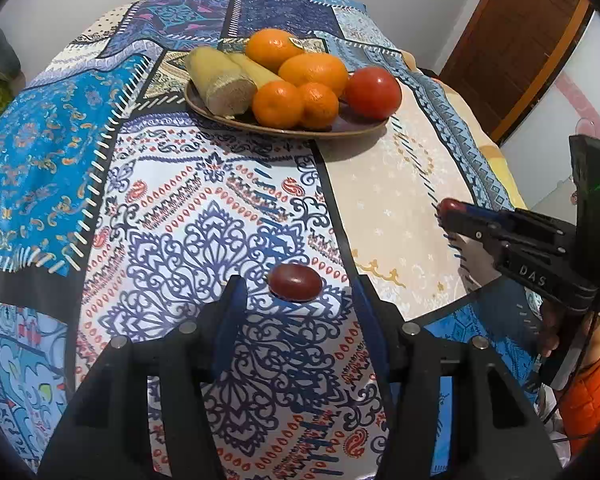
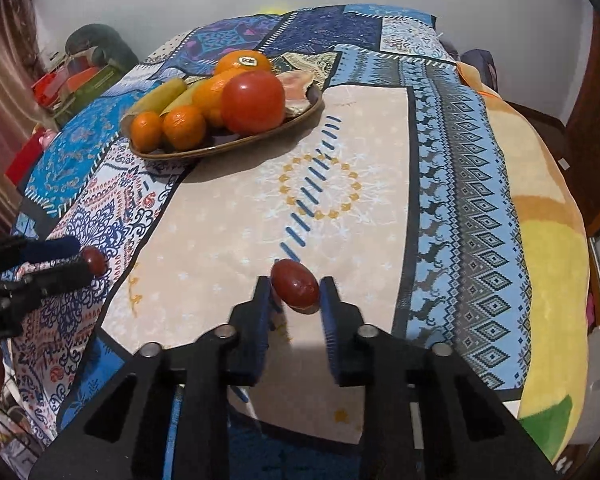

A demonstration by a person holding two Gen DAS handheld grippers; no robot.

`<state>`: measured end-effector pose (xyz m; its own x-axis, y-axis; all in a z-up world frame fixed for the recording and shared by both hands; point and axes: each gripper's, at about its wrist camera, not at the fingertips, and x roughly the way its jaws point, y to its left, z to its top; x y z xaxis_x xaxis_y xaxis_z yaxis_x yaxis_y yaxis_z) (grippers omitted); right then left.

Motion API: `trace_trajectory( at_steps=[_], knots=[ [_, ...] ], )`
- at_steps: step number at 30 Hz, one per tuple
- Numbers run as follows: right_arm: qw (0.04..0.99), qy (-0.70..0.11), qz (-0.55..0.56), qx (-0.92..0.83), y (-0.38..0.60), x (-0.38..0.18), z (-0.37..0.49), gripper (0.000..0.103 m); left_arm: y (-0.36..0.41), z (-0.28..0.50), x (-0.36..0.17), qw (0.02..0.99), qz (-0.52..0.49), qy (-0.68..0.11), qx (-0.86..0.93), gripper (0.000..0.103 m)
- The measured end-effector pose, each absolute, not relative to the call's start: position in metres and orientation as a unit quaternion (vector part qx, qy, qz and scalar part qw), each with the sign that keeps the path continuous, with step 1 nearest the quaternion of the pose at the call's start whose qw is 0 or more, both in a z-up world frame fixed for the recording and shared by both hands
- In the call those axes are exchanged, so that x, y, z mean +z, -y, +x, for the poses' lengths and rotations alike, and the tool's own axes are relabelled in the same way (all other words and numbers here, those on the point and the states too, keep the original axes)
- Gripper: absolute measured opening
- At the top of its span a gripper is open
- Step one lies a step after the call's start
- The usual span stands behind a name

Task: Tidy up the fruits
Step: 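Carry the date onto the plate with the right tool while the left tool carries its date there, then open both tools and withdraw them from the plate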

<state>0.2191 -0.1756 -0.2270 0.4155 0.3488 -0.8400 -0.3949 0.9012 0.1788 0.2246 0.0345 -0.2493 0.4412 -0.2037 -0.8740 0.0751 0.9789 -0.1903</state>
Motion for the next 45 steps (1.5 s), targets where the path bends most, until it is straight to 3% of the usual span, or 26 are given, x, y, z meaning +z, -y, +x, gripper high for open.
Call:
trace_trajectory(
  at_steps=[5,9,22,33,42,45],
  knots=[
    [0.844,-0.486,-0.022,0.227,0.175,-0.221,0.216,0.021,-0.035,0.225,-0.252,0.850,-0.061,-0.517,-0.078,0.046],
    [0.847,-0.476,-0.026,0.235,0.171,-0.212,0.214,0.021,-0.036,0.228,-0.254,0.852,-0.062,-0.514,-0.076,0.030],
    [0.860,-0.435,-0.033,0.264,0.147,-0.179,0.218,0.021,-0.054,0.233,-0.223,0.872,-0.074,-0.479,-0.073,0.029],
    [0.871,-0.399,-0.035,0.284,0.118,-0.160,0.249,0.021,-0.063,0.284,-0.180,0.903,-0.064,-0.419,-0.065,0.029],
    [0.868,-0.395,-0.059,0.294,0.098,-0.167,0.271,0.021,-0.064,0.332,-0.191,0.903,-0.058,-0.421,-0.057,0.029],
    [0.867,-0.398,-0.059,0.295,0.094,-0.169,0.276,0.035,-0.066,0.339,-0.196,0.899,-0.075,-0.427,-0.061,0.037]
  ],
)
